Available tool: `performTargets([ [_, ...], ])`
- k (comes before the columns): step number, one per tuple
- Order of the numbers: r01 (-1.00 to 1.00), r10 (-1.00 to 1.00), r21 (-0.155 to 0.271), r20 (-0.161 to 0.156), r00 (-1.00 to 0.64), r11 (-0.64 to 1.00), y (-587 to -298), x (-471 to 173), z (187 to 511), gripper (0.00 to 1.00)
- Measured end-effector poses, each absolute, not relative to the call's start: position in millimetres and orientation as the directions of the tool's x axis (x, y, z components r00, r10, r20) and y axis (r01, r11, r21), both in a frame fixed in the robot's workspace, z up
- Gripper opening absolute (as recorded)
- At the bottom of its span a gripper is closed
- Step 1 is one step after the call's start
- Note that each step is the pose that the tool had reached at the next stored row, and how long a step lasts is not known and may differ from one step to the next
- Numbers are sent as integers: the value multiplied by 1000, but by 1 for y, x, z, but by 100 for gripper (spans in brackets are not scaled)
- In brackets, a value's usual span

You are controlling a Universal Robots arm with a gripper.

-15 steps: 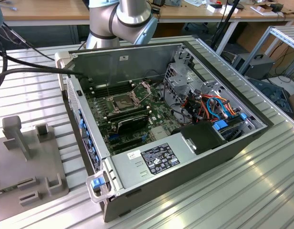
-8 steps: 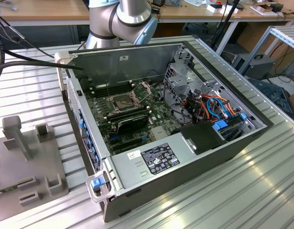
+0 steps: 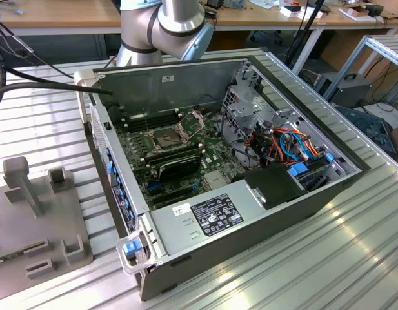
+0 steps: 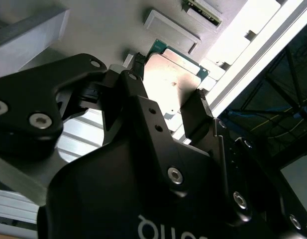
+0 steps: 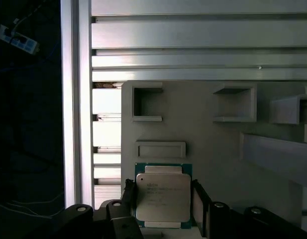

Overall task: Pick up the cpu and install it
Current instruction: 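Pick up the cpu and move it towards the insertion slot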

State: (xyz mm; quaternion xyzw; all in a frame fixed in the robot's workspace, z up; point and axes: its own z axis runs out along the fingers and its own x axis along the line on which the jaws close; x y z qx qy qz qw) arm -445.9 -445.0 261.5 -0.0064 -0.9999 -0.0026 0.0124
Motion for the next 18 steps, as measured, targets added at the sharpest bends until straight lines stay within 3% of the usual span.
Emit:
performTargets([
  [18,13,13,5,25,-1000,1000,-445,-446,223,55],
])
